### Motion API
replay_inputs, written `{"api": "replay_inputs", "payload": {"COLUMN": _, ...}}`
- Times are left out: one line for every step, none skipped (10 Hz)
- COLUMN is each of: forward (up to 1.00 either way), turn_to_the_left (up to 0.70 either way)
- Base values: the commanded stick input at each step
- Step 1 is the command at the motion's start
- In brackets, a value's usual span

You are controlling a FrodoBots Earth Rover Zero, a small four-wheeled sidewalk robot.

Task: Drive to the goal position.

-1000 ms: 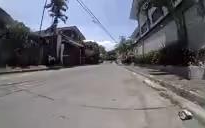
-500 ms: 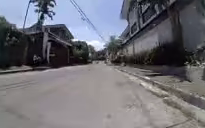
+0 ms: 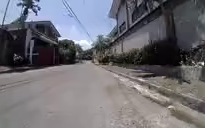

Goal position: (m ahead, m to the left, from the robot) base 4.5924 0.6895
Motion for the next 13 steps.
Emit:
{"api": "replay_inputs", "payload": {"forward": 1.0, "turn_to_the_left": 0.0}}
{"api": "replay_inputs", "payload": {"forward": 1.0, "turn_to_the_left": 0.0}}
{"api": "replay_inputs", "payload": {"forward": 1.0, "turn_to_the_left": 0.0}}
{"api": "replay_inputs", "payload": {"forward": 1.0, "turn_to_the_left": 0.0}}
{"api": "replay_inputs", "payload": {"forward": 1.0, "turn_to_the_left": 0.0}}
{"api": "replay_inputs", "payload": {"forward": 1.0, "turn_to_the_left": 0.0}}
{"api": "replay_inputs", "payload": {"forward": 1.0, "turn_to_the_left": 0.0}}
{"api": "replay_inputs", "payload": {"forward": 1.0, "turn_to_the_left": 0.0}}
{"api": "replay_inputs", "payload": {"forward": 1.0, "turn_to_the_left": 0.0}}
{"api": "replay_inputs", "payload": {"forward": 1.0, "turn_to_the_left": 0.0}}
{"api": "replay_inputs", "payload": {"forward": 1.0, "turn_to_the_left": 0.0}}
{"api": "replay_inputs", "payload": {"forward": 1.0, "turn_to_the_left": 0.0}}
{"api": "replay_inputs", "payload": {"forward": 1.0, "turn_to_the_left": 0.0}}
